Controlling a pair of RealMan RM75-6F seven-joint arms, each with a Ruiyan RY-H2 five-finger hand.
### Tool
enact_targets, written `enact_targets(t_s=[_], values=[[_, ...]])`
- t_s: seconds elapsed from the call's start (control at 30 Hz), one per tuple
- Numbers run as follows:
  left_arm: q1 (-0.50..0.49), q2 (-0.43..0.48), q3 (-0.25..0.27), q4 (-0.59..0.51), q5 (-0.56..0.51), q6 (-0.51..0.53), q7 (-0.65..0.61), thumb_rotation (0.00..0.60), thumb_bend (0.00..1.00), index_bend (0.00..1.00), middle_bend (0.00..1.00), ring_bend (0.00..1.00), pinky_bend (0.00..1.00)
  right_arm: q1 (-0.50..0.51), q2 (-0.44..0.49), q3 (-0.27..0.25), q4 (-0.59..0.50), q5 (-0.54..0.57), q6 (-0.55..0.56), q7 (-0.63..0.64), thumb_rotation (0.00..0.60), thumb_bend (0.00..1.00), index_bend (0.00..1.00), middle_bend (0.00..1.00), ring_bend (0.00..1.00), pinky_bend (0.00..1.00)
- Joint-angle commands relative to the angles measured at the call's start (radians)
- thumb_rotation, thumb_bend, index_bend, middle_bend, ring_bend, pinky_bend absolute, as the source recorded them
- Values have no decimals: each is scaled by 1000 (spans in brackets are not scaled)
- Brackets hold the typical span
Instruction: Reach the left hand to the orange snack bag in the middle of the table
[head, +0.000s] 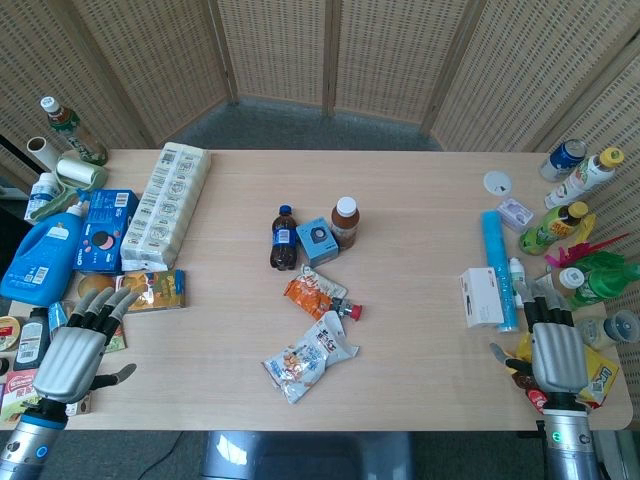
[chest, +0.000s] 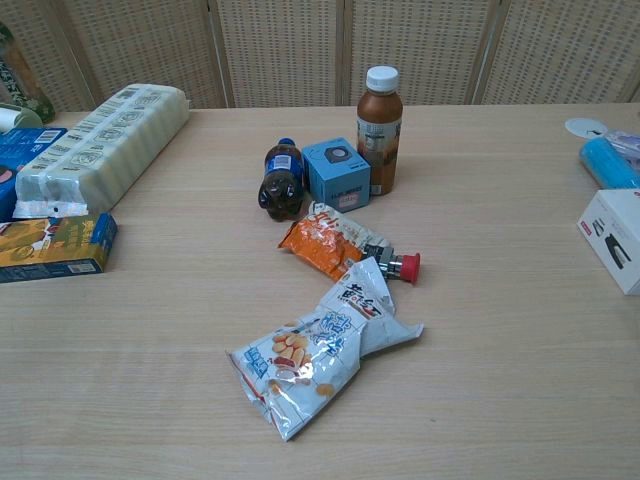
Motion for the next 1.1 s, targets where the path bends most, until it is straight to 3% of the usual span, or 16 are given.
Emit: enact_targets(t_s=[0.03,0.37,0.6,0.83,1.1], values=[[0,-2,2,3,0,-4,-3,600,199,0,0,0,0,1,-1,0,-3,0,-2,-2,561,169,0,0,0,0],[-28,12,-5,-5,-14,-54,-1,600,198,0,0,0,0,-9,-14,-14,11,-9,1,19,564,169,0,0,0,0],[-152,-16,-73,21,-90,-221,22,600,199,0,0,0,0,-21,-8,-13,17,-1,10,30,565,169,0,0,0,0],[-345,-140,-171,144,-139,-406,81,600,201,0,0,0,0,-48,10,-14,20,23,25,47,563,169,0,0,0,0],[-555,-315,-213,373,-109,-576,97,600,202,0,0,0,0,-104,35,-20,35,55,69,84,562,170,0,0,0,0]])
